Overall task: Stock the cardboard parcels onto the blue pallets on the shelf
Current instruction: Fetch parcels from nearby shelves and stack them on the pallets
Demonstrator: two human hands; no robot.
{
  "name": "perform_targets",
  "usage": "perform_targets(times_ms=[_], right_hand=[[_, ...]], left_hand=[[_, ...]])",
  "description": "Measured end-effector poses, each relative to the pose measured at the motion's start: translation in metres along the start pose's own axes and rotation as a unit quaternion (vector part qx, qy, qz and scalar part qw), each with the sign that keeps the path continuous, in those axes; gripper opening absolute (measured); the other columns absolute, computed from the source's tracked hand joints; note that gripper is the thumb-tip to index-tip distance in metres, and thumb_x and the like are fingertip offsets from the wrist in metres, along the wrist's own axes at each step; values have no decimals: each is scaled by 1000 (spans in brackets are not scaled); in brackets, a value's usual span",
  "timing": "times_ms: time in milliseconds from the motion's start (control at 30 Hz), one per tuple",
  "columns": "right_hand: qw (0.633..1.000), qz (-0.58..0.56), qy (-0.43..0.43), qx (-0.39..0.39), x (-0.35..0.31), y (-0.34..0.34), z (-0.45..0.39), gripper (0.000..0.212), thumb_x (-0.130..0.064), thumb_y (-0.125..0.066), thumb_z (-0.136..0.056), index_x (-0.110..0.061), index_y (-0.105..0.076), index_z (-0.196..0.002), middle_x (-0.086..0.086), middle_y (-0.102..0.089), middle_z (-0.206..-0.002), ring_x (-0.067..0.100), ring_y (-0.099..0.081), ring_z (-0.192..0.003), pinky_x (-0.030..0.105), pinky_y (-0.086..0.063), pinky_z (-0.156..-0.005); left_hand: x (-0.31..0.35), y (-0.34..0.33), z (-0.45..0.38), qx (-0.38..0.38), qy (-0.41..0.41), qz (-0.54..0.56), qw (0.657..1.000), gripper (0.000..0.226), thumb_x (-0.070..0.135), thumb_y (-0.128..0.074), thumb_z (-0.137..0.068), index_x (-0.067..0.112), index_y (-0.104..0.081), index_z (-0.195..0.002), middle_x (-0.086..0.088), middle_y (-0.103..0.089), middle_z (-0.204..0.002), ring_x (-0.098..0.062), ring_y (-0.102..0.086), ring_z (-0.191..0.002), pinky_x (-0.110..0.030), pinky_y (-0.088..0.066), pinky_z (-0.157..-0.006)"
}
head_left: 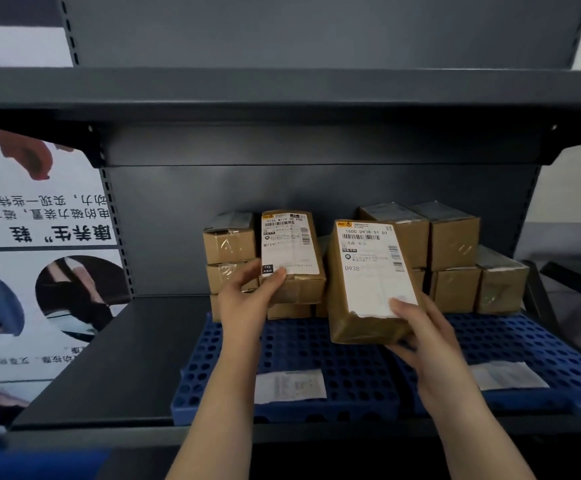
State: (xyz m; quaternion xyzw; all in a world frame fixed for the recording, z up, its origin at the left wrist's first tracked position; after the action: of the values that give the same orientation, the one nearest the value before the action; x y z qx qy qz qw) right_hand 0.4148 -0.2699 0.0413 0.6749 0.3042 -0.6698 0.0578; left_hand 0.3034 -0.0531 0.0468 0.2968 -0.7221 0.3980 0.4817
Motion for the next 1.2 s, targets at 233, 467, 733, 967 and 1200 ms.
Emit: perform_targets(times_ms=[233, 467, 733, 967, 1200], right_hand=[[1000, 16, 6, -16, 1, -12, -19, 19, -22, -59, -88, -31, -60, -105, -11, -68, -99, 6, -63, -93, 26, -49, -72], [1000, 12, 5, -21, -1, -17, -33, 17, -22, -61, -87, -34, -60, -98, -11, -69, -96, 6, -64, -92, 25, -49, -71], [1000, 11, -3, -14, 2, -15, -39, 19, -22, -61, -87, -32, -60, -103, -9, -69, -99, 8, -63, -93, 24, -48, -68], [1000, 14, 0, -7, 3, -13, -41, 16, -22, -60, -86, -33, -61, -98, -7, -67, -101, 11, -62, -95, 25, -47, -69], [1000, 20, 6, -5, 4, -18, -40, 19, -24, -61, -86, -31, -61, -104, -10, -68, -98, 7, -63, -93, 24, -48, -70]], left_hand=[[-8, -6, -29, 32, 4, -45, 998, 26, 32, -76, -74, 32, -59, -94, 11, -61, -102, -16, -59, -106, -39, -51, -94], [10, -12, -31, 22, -100, -225, 969, 69, 35, -78, -71, 19, -49, -132, 6, -55, -121, -10, -50, -114, -22, -44, -88], [27, -24, -41, 67, -255, -390, 882, 63, 46, -72, -72, 23, -52, -127, 1, -53, -126, -20, -46, -118, -34, -44, -90], [33, -29, -65, 62, -272, -465, 840, 50, 44, -69, -77, 21, -59, -120, -3, -54, -125, -26, -44, -118, -34, -42, -83], [36, -29, -73, 59, -300, -504, 807, 44, 43, -68, -79, 20, -62, -116, -4, -57, -119, -28, -45, -114, -31, -39, -77]])
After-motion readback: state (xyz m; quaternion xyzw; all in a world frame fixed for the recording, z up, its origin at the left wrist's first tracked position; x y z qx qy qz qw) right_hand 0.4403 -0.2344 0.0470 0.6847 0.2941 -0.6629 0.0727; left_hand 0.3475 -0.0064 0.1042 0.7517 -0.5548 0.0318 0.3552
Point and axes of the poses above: each hand's wrist, its own z-axis away from the middle knuckle, its own y-axis out of the back of the hand, x = y × z, the point moved 8 cm from there along -z, towards the middle knuckle
